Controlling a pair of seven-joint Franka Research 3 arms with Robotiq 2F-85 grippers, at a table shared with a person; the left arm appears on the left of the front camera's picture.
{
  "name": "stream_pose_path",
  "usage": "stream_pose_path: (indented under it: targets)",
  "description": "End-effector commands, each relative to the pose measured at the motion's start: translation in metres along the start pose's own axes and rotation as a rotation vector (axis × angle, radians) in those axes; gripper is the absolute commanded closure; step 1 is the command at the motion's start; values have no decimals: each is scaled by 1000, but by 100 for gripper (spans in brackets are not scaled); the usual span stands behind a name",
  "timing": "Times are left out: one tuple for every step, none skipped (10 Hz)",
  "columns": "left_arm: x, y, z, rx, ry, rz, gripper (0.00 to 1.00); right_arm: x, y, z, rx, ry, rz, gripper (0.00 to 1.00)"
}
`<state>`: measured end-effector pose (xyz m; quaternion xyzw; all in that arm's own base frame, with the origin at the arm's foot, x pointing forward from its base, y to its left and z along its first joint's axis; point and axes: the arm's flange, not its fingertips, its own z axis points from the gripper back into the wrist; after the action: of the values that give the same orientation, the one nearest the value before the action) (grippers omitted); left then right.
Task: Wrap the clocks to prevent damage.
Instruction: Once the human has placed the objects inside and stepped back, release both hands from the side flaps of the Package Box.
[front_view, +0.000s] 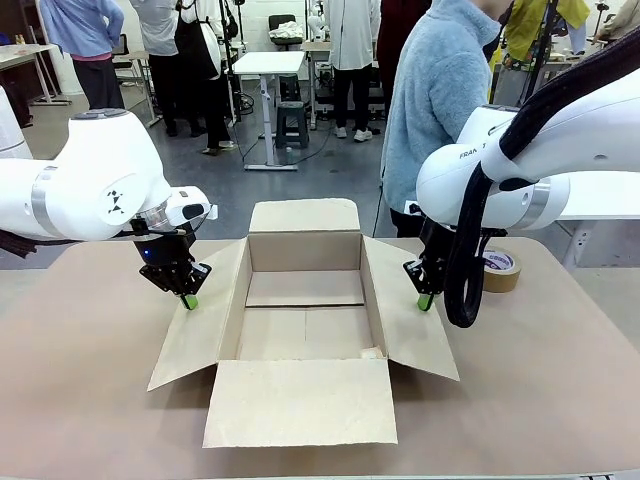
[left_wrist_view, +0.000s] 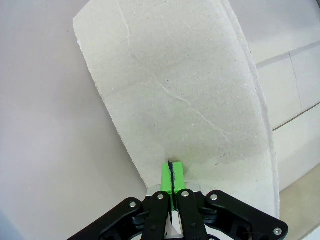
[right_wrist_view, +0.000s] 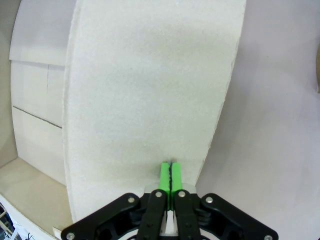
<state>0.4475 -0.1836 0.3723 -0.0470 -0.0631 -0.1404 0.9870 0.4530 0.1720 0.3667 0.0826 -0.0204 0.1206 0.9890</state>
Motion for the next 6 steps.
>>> stream_pose_path:
  targets:
    - [-1,0,-1,12,4,9,99,-1,1,1,1,2,1,99]
    - [-1,0,-1,12,4,9,99,-1,1,1,1,2,1,99]
    - [-1,0,-1,12,4,9,99,-1,1,1,1,2,1,99]
    - [-1,0,-1,12,4,9,99,-1,1,1,1,2,1,99]
    - [-1,0,-1,12,4,9,99,-1,1,1,1,2,1,99]
    - [-1,0,-1,12,4,9,99,-1,1,1,1,2,1,99]
